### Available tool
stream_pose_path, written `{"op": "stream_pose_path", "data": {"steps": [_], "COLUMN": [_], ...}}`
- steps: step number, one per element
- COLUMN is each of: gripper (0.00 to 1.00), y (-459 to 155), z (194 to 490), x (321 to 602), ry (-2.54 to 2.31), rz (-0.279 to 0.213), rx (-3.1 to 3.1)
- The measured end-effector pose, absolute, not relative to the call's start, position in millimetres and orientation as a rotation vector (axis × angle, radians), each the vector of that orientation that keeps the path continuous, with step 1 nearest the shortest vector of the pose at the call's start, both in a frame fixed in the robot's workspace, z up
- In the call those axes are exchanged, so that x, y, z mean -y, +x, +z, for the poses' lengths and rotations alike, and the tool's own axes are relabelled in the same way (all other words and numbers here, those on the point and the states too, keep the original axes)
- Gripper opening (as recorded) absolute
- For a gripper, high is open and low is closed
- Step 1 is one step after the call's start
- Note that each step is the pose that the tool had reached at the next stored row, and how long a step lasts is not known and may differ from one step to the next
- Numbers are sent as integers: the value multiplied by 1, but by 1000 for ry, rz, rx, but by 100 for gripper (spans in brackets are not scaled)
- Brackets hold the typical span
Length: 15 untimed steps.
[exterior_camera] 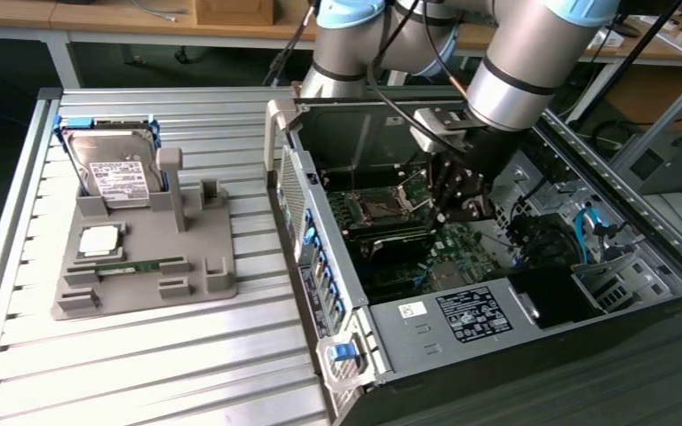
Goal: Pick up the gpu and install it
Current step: 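Insert the gpu into the slot, then press down on the gpu until it lock into place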
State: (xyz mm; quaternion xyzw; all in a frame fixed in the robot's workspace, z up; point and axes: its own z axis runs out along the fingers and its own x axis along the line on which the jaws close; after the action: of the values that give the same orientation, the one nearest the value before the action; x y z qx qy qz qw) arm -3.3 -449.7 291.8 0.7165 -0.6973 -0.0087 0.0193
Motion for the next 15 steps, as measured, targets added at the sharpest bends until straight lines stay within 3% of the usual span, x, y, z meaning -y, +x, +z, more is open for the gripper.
{"op": "stream_pose_path", "data": {"steps": [15], "gripper": [11], "y": [-3], "z": [292], "x": [450], "ry": [2231], "rz": [-28], "rx": [2155]}}
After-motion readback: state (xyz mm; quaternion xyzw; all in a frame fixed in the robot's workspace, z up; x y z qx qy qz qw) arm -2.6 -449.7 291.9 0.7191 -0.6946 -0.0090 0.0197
